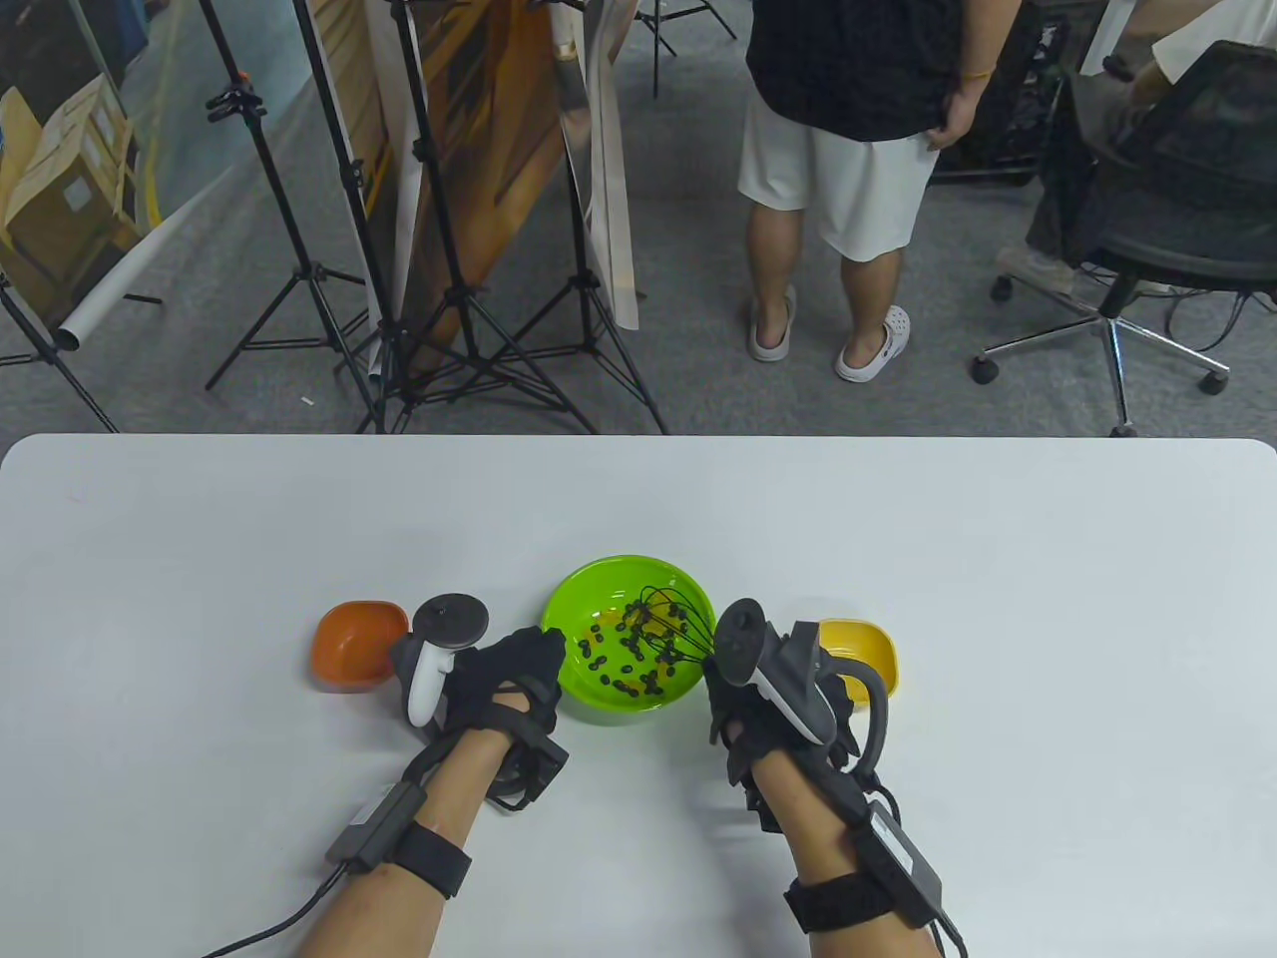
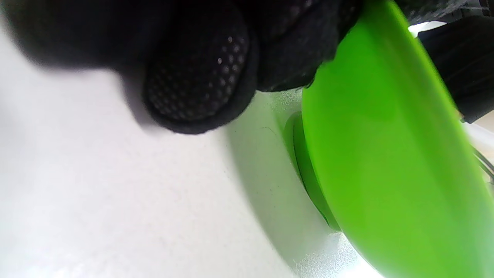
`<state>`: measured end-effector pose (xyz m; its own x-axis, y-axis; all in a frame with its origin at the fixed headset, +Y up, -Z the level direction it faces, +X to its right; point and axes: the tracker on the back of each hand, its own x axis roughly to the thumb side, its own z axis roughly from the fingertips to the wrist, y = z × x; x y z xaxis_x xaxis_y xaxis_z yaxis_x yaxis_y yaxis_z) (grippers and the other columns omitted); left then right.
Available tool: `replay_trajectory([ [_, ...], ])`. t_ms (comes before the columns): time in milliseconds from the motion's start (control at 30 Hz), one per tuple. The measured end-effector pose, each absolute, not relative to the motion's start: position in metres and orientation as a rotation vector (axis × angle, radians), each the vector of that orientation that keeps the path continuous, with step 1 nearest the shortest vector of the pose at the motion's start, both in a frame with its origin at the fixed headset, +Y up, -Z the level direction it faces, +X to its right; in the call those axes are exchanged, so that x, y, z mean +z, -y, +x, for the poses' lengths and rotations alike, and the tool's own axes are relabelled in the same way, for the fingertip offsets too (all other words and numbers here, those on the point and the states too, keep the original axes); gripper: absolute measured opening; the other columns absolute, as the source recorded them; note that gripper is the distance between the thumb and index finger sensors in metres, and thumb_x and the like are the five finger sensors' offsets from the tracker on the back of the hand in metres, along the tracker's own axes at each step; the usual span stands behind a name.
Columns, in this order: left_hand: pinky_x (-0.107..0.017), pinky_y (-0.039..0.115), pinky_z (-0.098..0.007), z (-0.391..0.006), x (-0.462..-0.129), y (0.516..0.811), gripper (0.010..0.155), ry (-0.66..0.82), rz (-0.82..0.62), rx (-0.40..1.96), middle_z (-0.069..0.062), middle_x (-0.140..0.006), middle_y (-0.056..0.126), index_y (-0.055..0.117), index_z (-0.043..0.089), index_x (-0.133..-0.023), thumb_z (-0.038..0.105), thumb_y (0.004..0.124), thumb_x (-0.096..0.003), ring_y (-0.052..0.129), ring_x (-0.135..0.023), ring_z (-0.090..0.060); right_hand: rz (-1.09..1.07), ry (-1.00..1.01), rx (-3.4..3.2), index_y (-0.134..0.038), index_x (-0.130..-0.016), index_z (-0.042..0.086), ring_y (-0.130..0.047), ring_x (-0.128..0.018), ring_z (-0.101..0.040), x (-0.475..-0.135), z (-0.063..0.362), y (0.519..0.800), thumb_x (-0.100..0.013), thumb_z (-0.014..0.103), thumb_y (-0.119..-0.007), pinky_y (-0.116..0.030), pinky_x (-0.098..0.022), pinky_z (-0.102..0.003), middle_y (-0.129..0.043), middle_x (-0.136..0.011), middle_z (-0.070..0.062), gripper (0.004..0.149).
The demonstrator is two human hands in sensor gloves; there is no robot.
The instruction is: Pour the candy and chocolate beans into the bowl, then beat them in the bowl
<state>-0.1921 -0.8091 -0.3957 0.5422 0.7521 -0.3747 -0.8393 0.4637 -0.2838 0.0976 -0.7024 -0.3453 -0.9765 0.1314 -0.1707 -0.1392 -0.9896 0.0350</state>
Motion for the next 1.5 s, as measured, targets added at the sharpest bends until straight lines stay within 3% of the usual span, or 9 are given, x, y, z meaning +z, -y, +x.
replay_trajectory([
  [233, -0.02, 0.092, -0.028, -0.193, -0.396, 0.809, 0.045, -0.213, -0.469, 0.996, 0.014, -0.035, 0.098, 0.08, 0.024, -0.067, 0.061, 0.065, -0.0461, 0.107, -0.028, -0.015, -0.135, -0.155, 2.86, -0.092, -0.072, 0.006, -0.092, -0.001, -0.019, -0.346, 0.075, 0.719, -0.046, 0.057, -0.075, -0.085, 0.004, -0.038, -0.1, -0.032, -0.007, 0.059],
  [500, -0.02, 0.092, -0.028, -0.193, -0.395, 0.81, 0.045, -0.22, -0.467, 0.997, 0.014, -0.035, 0.098, 0.08, 0.024, -0.067, 0.061, 0.064, -0.046, 0.107, -0.028, -0.015, -0.011, -0.23, 2.907, -0.095, -0.072, 0.009, -0.092, -0.002, -0.021, -0.329, 0.09, 0.703, -0.046, 0.059, -0.08, -0.085, 0.003, -0.038, -0.101, -0.032, -0.008, 0.058],
  [700, -0.02, 0.092, -0.028, -0.192, -0.395, 0.809, 0.045, -0.212, -0.466, 0.986, 0.014, -0.035, 0.098, 0.08, 0.024, -0.067, 0.061, 0.065, -0.046, 0.107, -0.028, -0.015, -0.169, -0.097, 3.062, -0.096, -0.071, 0.009, -0.092, -0.002, -0.021, -0.327, 0.096, 0.685, -0.045, 0.058, -0.083, -0.085, 0.002, -0.039, -0.101, -0.032, -0.008, 0.057],
  [900, -0.02, 0.092, -0.029, -0.192, -0.396, 0.809, 0.045, -0.208, -0.469, 0.992, 0.013, -0.035, 0.098, 0.08, 0.023, -0.067, 0.06, 0.066, -0.046, 0.107, -0.028, -0.016, -0.289, -0.079, 2.99, -0.093, -0.071, 0.007, -0.092, -0.001, -0.019, -0.346, 0.099, 0.701, -0.046, 0.058, -0.077, -0.086, 0.003, -0.037, -0.1, -0.032, -0.007, 0.059],
  [1133, -0.02, 0.092, -0.029, -0.192, -0.396, 0.809, 0.045, -0.207, -0.473, 0.999, 0.013, -0.035, 0.098, 0.08, 0.024, -0.067, 0.061, 0.065, -0.0461, 0.107, -0.028, -0.015, -0.167, -0.159, 2.866, -0.092, -0.072, 0.007, -0.092, -0.001, -0.019, -0.35, 0.08, 0.718, -0.047, 0.058, -0.075, -0.086, 0.004, -0.037, -0.1, -0.032, -0.007, 0.059],
  [1333, -0.02, 0.092, -0.028, -0.192, -0.396, 0.809, 0.045, -0.214, -0.468, 0.995, 0.014, -0.035, 0.098, 0.079, 0.024, -0.067, 0.061, 0.064, -0.0461, 0.107, -0.028, -0.015, -0.024, -0.202, 2.901, -0.095, -0.071, 0.009, -0.092, -0.001, -0.02, -0.334, 0.082, 0.705, -0.046, 0.059, -0.08, -0.085, 0.003, -0.038, -0.101, -0.031, -0.007, 0.058],
  [1500, -0.02, 0.092, -0.028, -0.191, -0.395, 0.809, 0.045, -0.209, -0.467, 0.986, 0.014, -0.035, 0.098, 0.08, 0.024, -0.067, 0.061, 0.065, -0.046, 0.107, -0.029, -0.015, -0.05, -0.177, 2.988, -0.096, -0.071, 0.011, -0.092, -0.003, -0.022, -0.327, 0.095, 0.687, -0.044, 0.059, -0.085, -0.085, 0.001, -0.04, -0.102, -0.032, -0.008, 0.057],
])
